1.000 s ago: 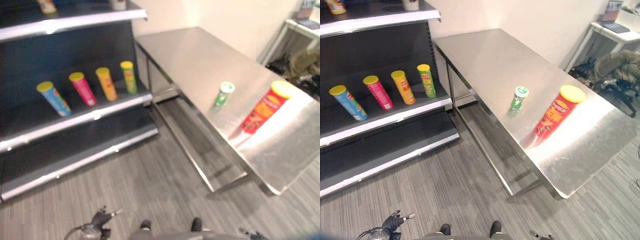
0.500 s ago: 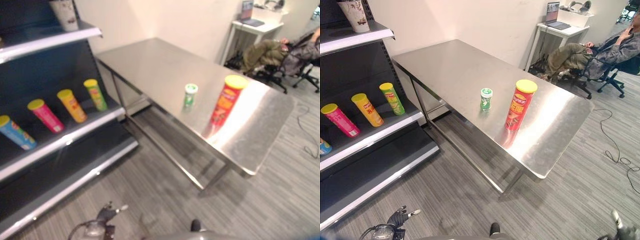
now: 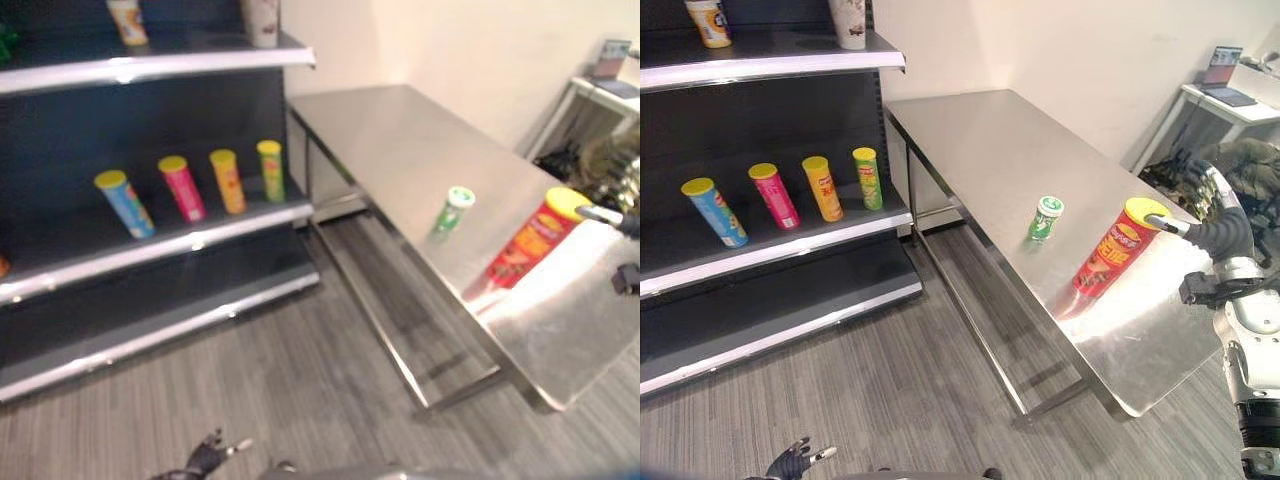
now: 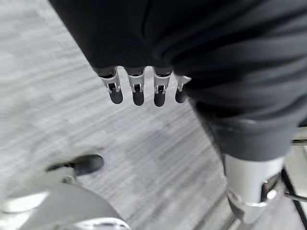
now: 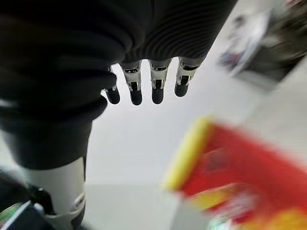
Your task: Put the goods on the table back onto the shelves and tidy them up.
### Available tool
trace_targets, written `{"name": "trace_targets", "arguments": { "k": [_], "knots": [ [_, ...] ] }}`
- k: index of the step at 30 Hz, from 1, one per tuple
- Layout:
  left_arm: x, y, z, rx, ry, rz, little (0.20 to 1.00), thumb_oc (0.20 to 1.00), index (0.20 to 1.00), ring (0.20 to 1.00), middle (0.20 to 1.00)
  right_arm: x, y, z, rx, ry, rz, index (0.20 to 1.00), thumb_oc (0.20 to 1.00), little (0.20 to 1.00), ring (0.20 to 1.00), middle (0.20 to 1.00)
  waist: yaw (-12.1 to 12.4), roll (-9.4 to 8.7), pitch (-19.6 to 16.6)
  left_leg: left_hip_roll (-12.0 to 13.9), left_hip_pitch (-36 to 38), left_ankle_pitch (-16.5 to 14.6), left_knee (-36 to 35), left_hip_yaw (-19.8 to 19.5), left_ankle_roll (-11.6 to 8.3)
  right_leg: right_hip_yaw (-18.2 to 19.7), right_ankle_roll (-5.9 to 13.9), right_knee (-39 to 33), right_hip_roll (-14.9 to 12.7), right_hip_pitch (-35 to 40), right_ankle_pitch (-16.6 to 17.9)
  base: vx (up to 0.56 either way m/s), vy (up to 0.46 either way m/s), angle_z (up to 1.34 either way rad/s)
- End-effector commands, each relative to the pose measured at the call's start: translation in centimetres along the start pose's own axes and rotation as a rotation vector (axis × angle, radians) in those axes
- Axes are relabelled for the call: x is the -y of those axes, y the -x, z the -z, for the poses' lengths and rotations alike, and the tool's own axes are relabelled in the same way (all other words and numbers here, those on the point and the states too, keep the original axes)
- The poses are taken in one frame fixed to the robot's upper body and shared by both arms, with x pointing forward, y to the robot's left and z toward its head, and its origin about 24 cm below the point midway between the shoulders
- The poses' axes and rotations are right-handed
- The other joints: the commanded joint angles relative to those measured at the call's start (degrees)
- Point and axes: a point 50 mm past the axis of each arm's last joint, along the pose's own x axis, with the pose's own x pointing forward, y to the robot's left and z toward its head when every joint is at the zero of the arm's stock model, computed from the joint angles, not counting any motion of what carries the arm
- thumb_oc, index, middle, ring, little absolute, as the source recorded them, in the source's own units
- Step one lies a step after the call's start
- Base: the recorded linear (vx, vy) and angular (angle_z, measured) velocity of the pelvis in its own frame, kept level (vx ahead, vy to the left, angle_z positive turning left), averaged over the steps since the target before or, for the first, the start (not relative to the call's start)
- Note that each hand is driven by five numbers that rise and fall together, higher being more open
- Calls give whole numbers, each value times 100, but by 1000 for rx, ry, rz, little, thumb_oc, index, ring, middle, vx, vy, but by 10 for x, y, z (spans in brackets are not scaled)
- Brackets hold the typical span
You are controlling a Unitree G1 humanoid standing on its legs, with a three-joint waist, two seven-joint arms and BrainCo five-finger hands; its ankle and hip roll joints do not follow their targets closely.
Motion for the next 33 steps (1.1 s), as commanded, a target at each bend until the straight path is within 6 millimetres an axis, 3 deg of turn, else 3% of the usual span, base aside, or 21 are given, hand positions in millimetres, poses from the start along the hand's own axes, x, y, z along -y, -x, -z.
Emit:
{"name": "trace_targets", "arguments": {
  "k": [1, 6, 11, 21, 33],
  "knots": [
    [2, -10, -33, 102, -22, -6, 1000, 1000, 1000, 1000, 1000, 17, -13, -40, 152, 89, 29, 1000, 1000, 1000, 1000, 1000, 56, 248, 70, 262, -210, -140, 1, -524, -337, -276, 336, 108, -102, 249, -265, 0, 0, 0],
    [1, -9, -31, 105, -1, -20, 1000, 1000, 1000, 1000, 1000, 30, -11, -48, 198, 64, 117, 1000, 1000, 1000, 1000, 1000, 120, 241, 39, 260, -258, -126, 1, -638, -349, -377, 309, 96, -75, 299, -319, 12, -17, 9],
    [1, -8, -30, 108, 13, -23, 1000, 1000, 1000, 1000, 1000, 30, -12, -50, 205, 68, 116, 1000, 1000, 1000, 1000, 1000, 164, 250, 16, 260, -258, -126, 1, -667, -349, -413, 305, 85, -72, 318, -321, 8, -8, 10],
    [4, -8, -31, 113, -22, 0, 1000, 1000, 1000, 1000, 1000, 9, -36, -31, 53, 187, -41, 1000, 1000, 1000, 1000, 1000, 266, 207, 2, 249, -223, -111, 1, -669, -352, -390, 287, 61, -53, 365, -311, -1, -1, -1],
    [3, -8, -30, 108, -32, -2, 1000, 1000, 1000, 1000, 1000, 3, -48, -35, 44, 221, -73, 1000, 1000, 1000, 1000, 1000, 346, 158, -1, 258, -249, -80, 1, -748, -387, -489, 257, 55, -26, 420, -363, 4, -2, 2]
  ]
}}
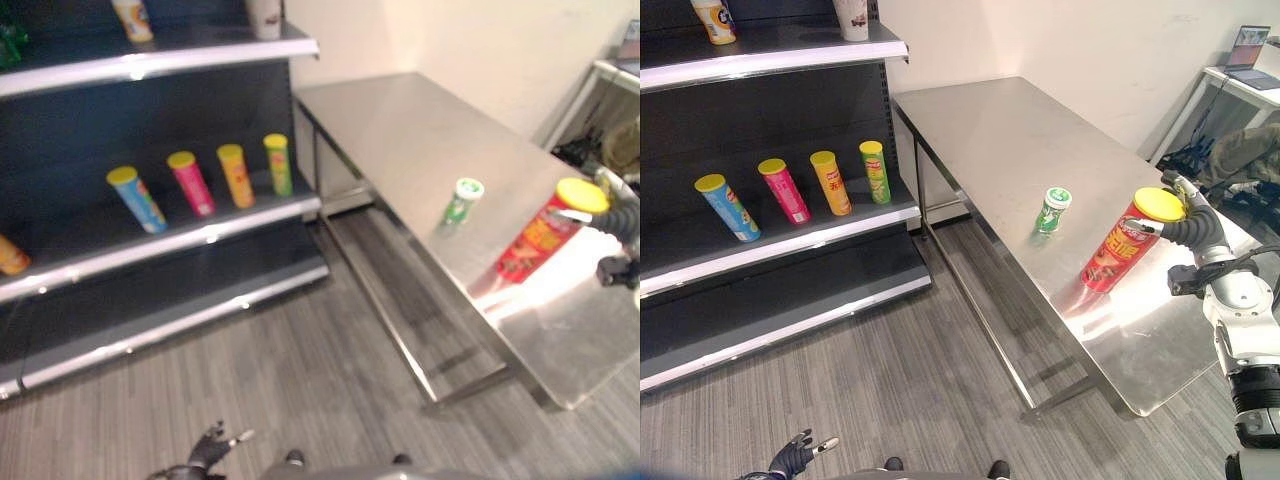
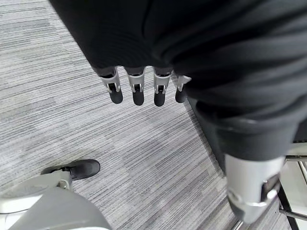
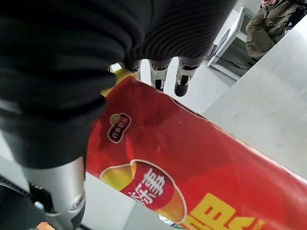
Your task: Put the goods on the table back onto the shelves and tidy them up.
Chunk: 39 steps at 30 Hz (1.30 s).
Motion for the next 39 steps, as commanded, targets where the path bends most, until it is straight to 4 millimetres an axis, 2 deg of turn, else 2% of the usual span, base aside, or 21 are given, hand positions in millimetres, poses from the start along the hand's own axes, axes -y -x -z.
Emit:
{"name": "trace_targets", "arguments": {
  "k": [1, 8, 9, 10, 11, 12, 16, 21, 24, 27, 30, 31, 33, 35, 37, 39],
  "knots": [
    [-1, -8, -25, 72, -73, 6, 1000, 1000, 1000, 1000, 1000, 23, -15, -40, 109, 119, 25, 1000, 1000, 1000, 1000, 1000, 242, 28, -141, 173, -185, -128, 3, -486, -371, -274, 296, 86, -113, 348, -323, 4, -2, 6],
    [1, -7, -23, 66, -75, 9, 1000, 1000, 1000, 1000, 1000, 21, -19, -38, 65, 206, -20, 1000, 1000, 1000, 1000, 1000, 237, 9, -128, 183, -182, -114, 3, -479, -383, -288, 294, 77, -110, 357, -315, 0, 0, 1],
    [0, -7, -23, 66, -75, 7, 1000, 1000, 1000, 1000, 1000, 19, -20, -39, 60, 223, -38, 834, 834, 834, 834, 834, 232, -2, -122, 184, -182, -110, 3, -479, -387, -285, 294, 72, -108, 356, -312, 0, 0, 0],
    [0, -7, -23, 67, -72, 6, 1000, 1000, 1000, 1000, 1000, 19, -20, -39, 57, 221, -49, 489, 489, 489, 489, 489, 227, -7, -119, 183, -182, -110, 3, -477, -389, -282, 292, 72, -106, 356, -310, 0, 0, 0],
    [0, -7, -23, 68, -70, 5, 1000, 1000, 1000, 1000, 1000, 18, -20, -39, 54, 226, -60, 294, 294, 294, 294, 294, 226, -12, -116, 182, -185, -106, 3, -479, -391, -286, 292, 72, -105, 357, -309, 0, 0, 0],
    [0, -7, -23, 68, -70, 5, 1000, 1000, 1000, 1000, 1000, 18, -21, -39, 54, 226, -60, 200, 200, 200, 200, 200, 224, -11, -116, 182, -186, -106, 3, -480, -391, -287, 292, 72, -105, 357, -310, 0, 0, 0],
    [0, -7, -23, 68, -70, 5, 1000, 1000, 1000, 1000, 1000, 21, -19, -41, 42, 271, -84, 200, 200, 200, 200, 200, 201, -35, -112, 187, -198, -95, 3, -479, -409, -308, 289, 74, -100, 359, -318, 0, 0, 0],
    [-2, -7, -25, 76, -68, -3, 1000, 1000, 1000, 1000, 1000, 27, -16, -44, 55, 248, -69, 200, 200, 200, 200, 200, 163, -36, -104, 201, -214, -81, 3, -491, -439, -343, 279, 74, -92, 375, -340, -3, -16, 1],
    [-6, -8, -29, 85, -66, -10, 1000, 1000, 1000, 1000, 1000, 30, -15, -49, 80, 233, -44, 200, 200, 200, 200, 200, 174, -26, -78, 258, -273, -8, 3, -521, -528, -403, 238, 51, -37, 373, -388, -21, -76, 7],
    [-7, -8, -33, 99, -59, -17, 1000, 1000, 1000, 1000, 1000, 33, -12, -57, 135, 183, -8, 200, 200, 200, 200, 200, 201, -4, -57, 305, -349, 58, 3, -589, -599, -486, 207, 42, 6, 364, -433, -21, -76, 22],
    [-7, -8, -34, 109, -25, -24, 1000, 1000, 1000, 1000, 1000, 36, -6, -75, 286, 39, 102, 200, 200, 200, 200, 200, 326, 98, -11, 411, -532, 211, 3, -783, -717, -652, 126, 42, 123, 351, -591, -31, -121, 36],
    [-7, -8, -34, 109, -25, -24, 1000, 1000, 1000, 1000, 1000, 36, -6, -75, 285, 39, 103, 200, 200, 200, 200, 200, 323, 96, -17, 409, -540, 213, 3, -788, -716, -656, 126, 42, 122, 346, -591, -35, -94, 50],
    [-5, -7, -35, 120, 10, -26, 1000, 1000, 1000, 1000, 1000, 30, -1, -91, 413, -59, 153, 200, 200, 200, 200, 200, 469, 200, 93, 420, -652, 311, 3, -962, -747, -737, 75, 42, 162, 364, -686, -40, -73, 31],
    [-3, -7, -34, 118, 16, -20, 1000, 1000, 1000, 1000, 1000, 30, 1, -93, 431, -69, 168, 200, 200, 200, 200, 200, 491, 221, 103, 391, -710, 374, 3, -1004, -747, -817, 72, 42, 138, 361, -685, -36, 10, 35],
    [-1, -6, -37, 136, 51, -24, 1000, 1000, 1000, 1000, 1000, 22, 7, -107, 517, -75, 183, 200, 200, 200, 200, 200, 612, 288, 224, 422, -852, 483, 93, -874, -812, -1078, 83, 42, 19, 454, -676, -80, 47, 50],
    [-1, -6, -37, 140, 63, -29, 1000, 1000, 1000, 1000, 1000, 18, 9, -111, 540, -74, 181, 200, 200, 200, 200, 200, 624, 317, 215, 478, -866, 494, 77, -786, -795, -1167, 95, 42, -15, 457, -639, -45, 67, 50]
  ]
}}
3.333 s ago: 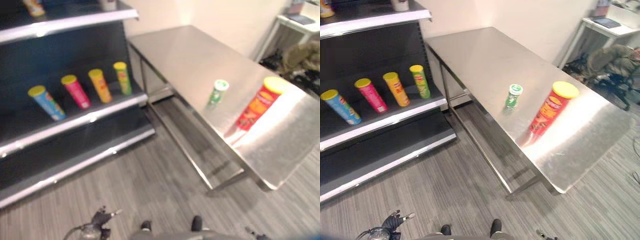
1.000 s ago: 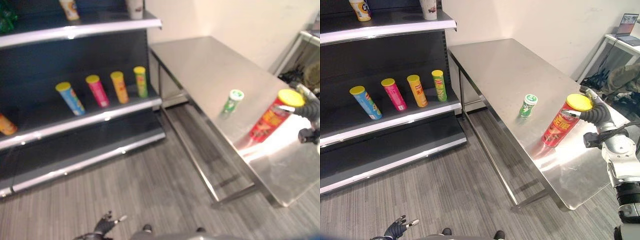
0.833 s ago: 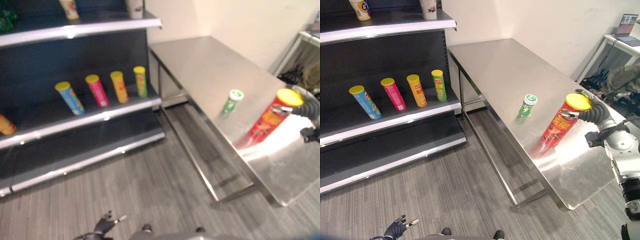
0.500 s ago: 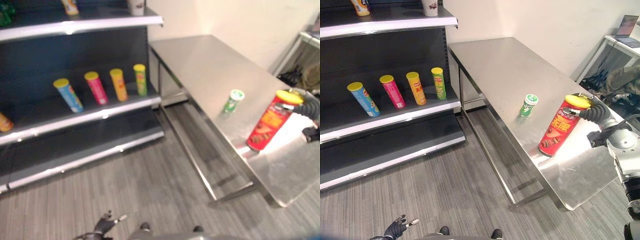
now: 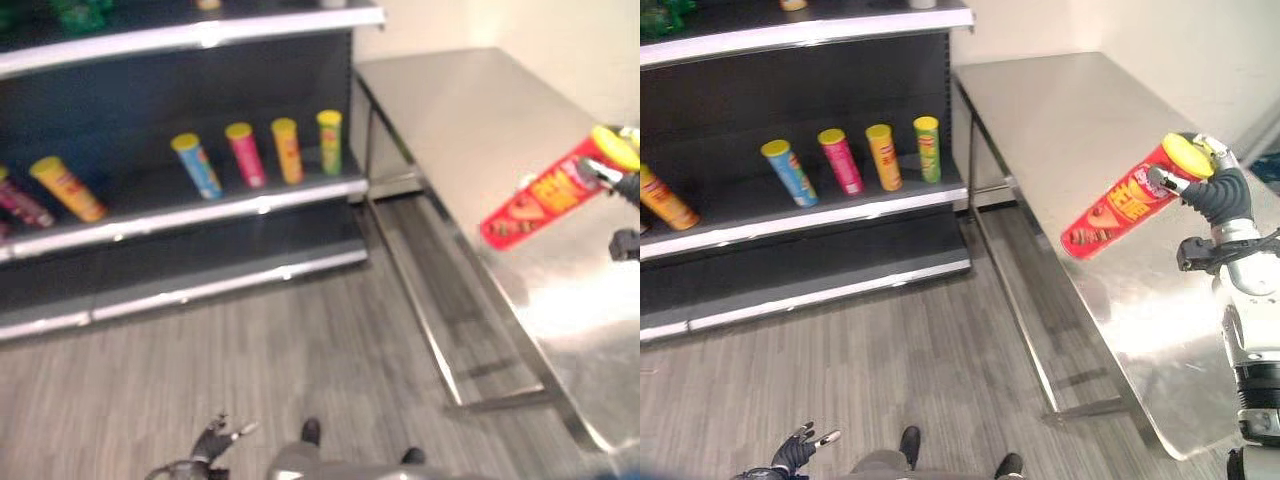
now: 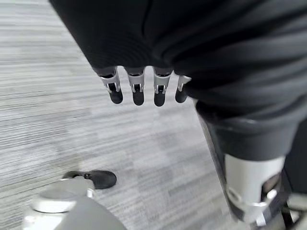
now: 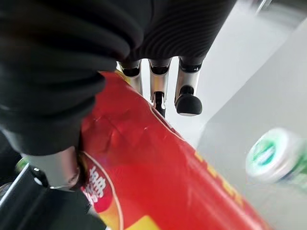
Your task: Put the goods on the table back onto the shelves and tidy them up.
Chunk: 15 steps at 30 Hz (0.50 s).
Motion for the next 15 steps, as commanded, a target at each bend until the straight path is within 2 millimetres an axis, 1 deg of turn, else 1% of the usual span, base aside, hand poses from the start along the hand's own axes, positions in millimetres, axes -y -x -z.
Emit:
{"name": "trace_targets", "arguments": {
  "k": [1, 2, 3, 4, 5, 6, 7, 8, 9, 10, 12, 13, 14, 15],
  "knots": [
    [-8, -5, -22, 72, 34, -32, 1000, 1000, 1000, 1000, 1000, 1, -5, -53, 280, -24, 42, 200, 200, 200, 200, 200, 232, -81, -255, 582, -344, 328, -85, 375, -622, -123, 159, 42, -114, 218, -376, -33, 128, 60],
    [-9, -5, -20, 69, 50, -41, 1000, 1000, 1000, 1000, 1000, -2, -3, -56, 292, -13, 35, 200, 200, 200, 200, 200, 228, -62, -276, 667, -328, 333, -110, 431, -638, -176, 181, 42, -155, 219, -351, -17, 107, 56],
    [-9, -5, -20, 69, 50, -42, 1000, 1000, 1000, 1000, 1000, -2, -3, -56, 291, -13, 36, 200, 200, 200, 200, 200, 225, -62, -279, 669, -330, 333, -109, 426, -639, -180, 181, 42, -153, 219, -351, -16, 172, 50],
    [-10, -3, -13, 46, 81, -59, 1000, 1000, 1000, 1000, 1000, -9, 0, -59, 313, -32, 20, 200, 200, 200, 200, 200, 196, -25, -294, 878, -248, 348, -127, 530, -677, -262, 205, 42, -286, 200, -269, -14, 226, 59],
    [-11, -2, -8, 31, 95, -72, 1000, 1000, 1000, 1000, 1000, -13, 1, -60, 321, -45, 12, 200, 200, 200, 200, 200, 197, -12, -308, 1015, -189, 367, -127, 531, -720, -268, 228, 57, -382, 174, -214, -14, 226, 56],
    [-11, -2, -8, 31, 95, -73, 1000, 1000, 1000, 1000, 1000, -13, 1, -60, 321, -46, 11, 200, 200, 200, 200, 200, 196, -12, -307, 1018, -186, 365, -127, 534, -721, -265, 228, 55, -380, 176, -212, -14, 188, 51],
    [-12, -1, -5, 19, 104, -82, 1000, 1000, 1000, 1000, 1000, -18, 1, -59, 320, -54, -3, 200, 200, 200, 200, 200, 192, -3, -308, 1123, -134, 390, -127, 545, -739, -279, 247, 90, -470, 144, -174, -30, 287, 32],
    [-14, 0, 1, 1, 113, -102, 1000, 1000, 1000, 1000, 1000, -25, 0, -62, 334, -60, -28, 200, 200, 200, 200, 200, 143, 19, -300, 1354, -80, 495, -117, 488, -795, -233, 317, 187, -647, 66, -128, -40, 414, 27],
    [-15, 1, 4, -8, 119, -112, 1000, 1000, 1000, 1000, 1000, -29, 1, -63, 340, -62, -41, 200, 200, 200, 200, 200, 115, 52, -311, 1463, -81, 606, -112, 434, -840, -207, 368, 268, -749, 25, -125, -30, 466, 27],
    [-16, 2, 6, -16, 126, -117, 1000, 1000, 1000, 1000, 1000, -33, 2, -64, 341, -59, -55, 200, 200, 200, 200, 200, 87, 68, -338, 1528, -85, 651, -111, 388, -879, -161, 417, 331, -836, -12, -118, 58, 398, 22],
    [-18, 3, 9, -28, 127, -126, 1000, 1000, 1000, 1000, 1000, -36, 5, -66, 352, -66, -64, 200, 200, 200, 200, 200, 63, 97, -421, 1583, -82, 585, -109, 208, -935, -17, 551, 405, -1010, 4, -153, 86, 462, -4],
    [-19, 4, 13, -39, 126, -128, 1000, 1000, 1000, 1000, 1000, -37, 8, -65, 352, -81, -62, 200, 200, 200, 200, 200, 81, 109, -430, 1511, -134, 566, -55, 63, -889, 13, 538, 506, -1145, -16, -68, 18, 345, -11],
    [-20, 5, 14, -41, 124, -129, 1000, 1000, 1000, 1000, 1000, -37, 9, -65, 350, -82, -62, 200, 200, 200, 200, 200, 87, 95, -428, 1500, -118, 547, -46, 67, -886, 20, 550, 541, -1166, -13, -94, 30, 545, 13],
    [-19, 5, 14, -48, 101, -114, 1000, 1000, 1000, 1000, 1000, -36, 11, -61, 332, -89, -51, 200, 200, 200, 200, 200, 75, 80, -486, 1376, -76, 177, -52, -42, -841, 96, 650, 750, -1458, -24, -15, 72, 562, 16]
  ]
}}
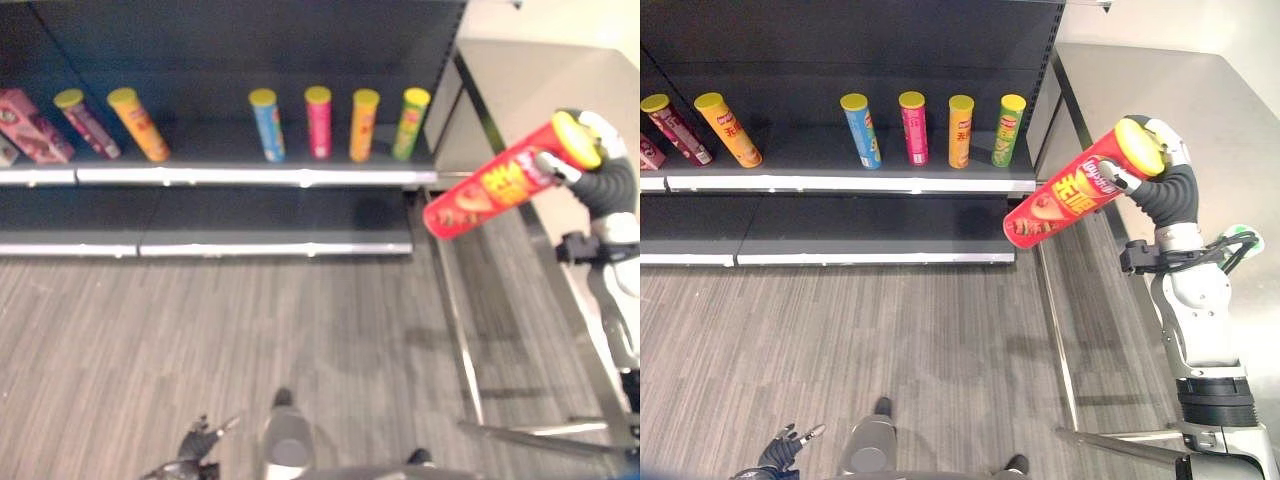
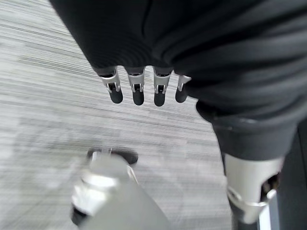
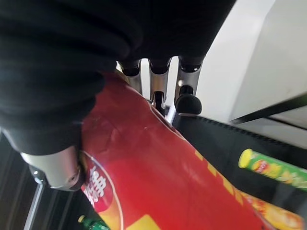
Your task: Put the goods on the table back onto the shelves and tidy them up.
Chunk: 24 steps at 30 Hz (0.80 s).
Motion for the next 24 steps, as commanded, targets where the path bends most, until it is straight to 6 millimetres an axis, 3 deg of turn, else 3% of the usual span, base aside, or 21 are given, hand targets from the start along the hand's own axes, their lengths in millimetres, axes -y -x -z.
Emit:
{"name": "trace_targets", "arguments": {
  "k": [1, 2, 3, 4, 5, 6, 7, 9, 10, 11, 12, 13, 14, 16, 19, 21, 22, 23, 24],
  "knots": [
    [-5, 3, 5, -9, -50, 11, 1000, 1000, 1000, 1000, 1000, 15, -7, -39, 166, 117, -12, 200, 200, 200, 200, 200, 154, 383, -805, 221, 692, 229, -1193, -425, 42, 26, 621, 521, -546, -396, 160, 61, 569, 19],
    [-5, 3, 5, -8, -53, 11, 1000, 1000, 1000, 1000, 1000, 15, -6, -39, 165, 118, -10, 200, 200, 200, 200, 200, 164, 350, -816, 182, 671, 247, -1195, -422, 61, 32, 628, 514, -582, -417, 184, -25, 368, 11],
    [-6, 1, 1, -9, -83, 13, 1000, 1000, 1000, 1000, 1000, 15, -6, -38, 153, 161, -8, 200, 200, 200, 200, 200, 132, 319, -793, -5, 737, 58, -1206, -364, 183, 67, 644, 788, -917, -517, 763, -90, 416, 15],
    [-8, 0, -3, 0, -118, 19, 1000, 1000, 1000, 1000, 1000, 13, -6, -38, 145, 188, -27, 200, 200, 200, 200, 200, 88, 242, -749, -301, 813, -42, -1206, -248, 372, 114, 644, 1035, -1216, -624, 1035, -86, 583, 0],
    [-11, 0, -6, 7, -135, 18, 1000, 1000, 1000, 1000, 1000, 12, -5, -36, 132, 189, -34, 200, 200, 200, 200, 200, 67, 232, -704, -462, 864, -103, -1206, -168, 484, 189, 608, 1306, -1297, -693, 1000, -48, 595, -2],
    [-16, -1, -10, 16, -154, 19, 1000, 1000, 1000, 1000, 1000, 12, -4, -35, 131, 176, -24, 200, 200, 200, 200, 200, 11, 269, -678, -579, 863, -95, -1206, -189, 606, 324, 500, 1643, -1193, -773, 863, -8, 685, 6],
    [-18, -1, -15, 27, -198, 23, 1000, 1000, 1000, 1000, 1000, 16, -3, -36, 128, 190, -21, 200, 200, 200, 200, 200, -88, 306, -616, -793, 959, -100, -1206, -199, 800, 628, 349, 2455, -909, -1042, 516, 3, 649, 19],
    [-22, -1, -12, 10, -196, 11, 1000, 1000, 1000, 1000, 1000, 17, -4, -37, 129, 189, -27, 200, 200, 200, 200, 200, -116, 280, -576, -984, 1023, -86, -1206, -217, 944, 515, 218, 2817, -472, -1103, 163, 9, 470, 46],
    [-22, -1, -10, -2, -184, 7, 1000, 1000, 1000, 1000, 1000, 17, -6, -38, 132, 193, -37, 200, 200, 200, 200, 200, -135, 253, -529, -1107, 1037, -33, -1206, -273, 1007, 366, 42, 2916, 152, -1274, -250, -29, 288, 56],
    [-22, -1, -7, -16, -173, 1, 1000, 1000, 1000, 1000, 1000, 17, -8, -38, 132, 184, -46, 200, 200, 200, 200, 200, -134, 211, -506, -1162, 1037, -3, -1206, -305, 1015, 346, -27, 2799, 510, -1404, -452, -35, 189, 44],
    [-22, -1, -7, -16, -172, 1, 1000, 1000, 1000, 1000, 1000, 16, -8, -38, 133, 183, -47, 200, 200, 200, 200, 200, -132, 217, -507, -1146, 1038, -11, -1206, -301, 1004, 344, -39, 2790, 527, -1400, -458, -14, 56, 32],
    [-22, -1, -6, -19, -168, 1, 1000, 1000, 1000, 1000, 1000, 16, -9, -38, 130, 181, -51, 200, 200, 200, 200, 200, -128, 181, -492, -1199, 1049, 8, -1206, -339, 1004, 348, -75, 2602, 776, -1477, -555, 8, 23, 27],
    [-17, -1, -5, -21, -159, 14, 1000, 1000, 1000, 1000, 1000, 17, -10, -35, 114, 190, -69, 200, 200, 200, 200, 200, -134, 59, -464, -1330, 1073, 41, -1206, -483, 964, 646, -183, 1878, 1203, -1580, -659, 11, 29, 15],
    [-10, -1, -5, -12, -150, 39, 1000, 1000, 1000, 1000, 1000, 16, -11, -33, 92, 210, -91, 200, 200, 200, 200, 200, -74, -44, -478, -1514, 1135, -26, -1206, -719, 918, 861, -195, 791, 1328, -1402, -348, 84, 4, 38],
    [-4, 2, -3, 4, -140, 56, 1000, 1000, 1000, 1000, 1000, 18, -10, -33, 93, 225, -96, 200, 200, 200, 200, 200, -28, -76, -578, -1585, 1162, -91, -1137, -681, 954, 723, -175, 403, 1301, -950, -330, 110, 18, 61],
    [-3, 2, -4, 9, -119, 61, 1000, 1000, 1000, 1000, 1000, 17, -9, -32, 86, 227, -103, 200, 200, 200, 200, 200, -22, -121, -549, -1542, 940, -246, -579, -482, 825, 574, -166, 234, 1206, -643, -324, 61, 104, 79],
    [-1, 4, -2, 17, -100, 67, 1000, 1000, 1000, 1000, 1000, 12, -9, -31, 78, 224, -127, 200, 200, 200, 200, 200, -14, -111, -524, -1252, 701, -284, -316, -226, 763, 640, -123, 185, 1134, -579, -315, -54, 325, 80],
    [-2, 5, 1, 12, -88, 62, 1000, 1000, 1000, 1000, 1000, 5, -10, -29, 72, 225, -164, 200, 200, 200, 200, 200, 28, -85, -525, -779, 638, -156, -432, -199, 673, 839, -115, 285, 1046, -663, -391, -63, 657, 48],
    [-8, 5, -1, 21, -80, 37, 1000, 1000, 1000, 1000, 1000, -6, -11, -27, 77, 215, -202, 200, 200, 200, 200, 200, 7, -40, -555, 89, 655, 302, -781, -340, 553, 1086, -5, 527, 863, -856, -569, 8, 815, -54]
  ]
}}
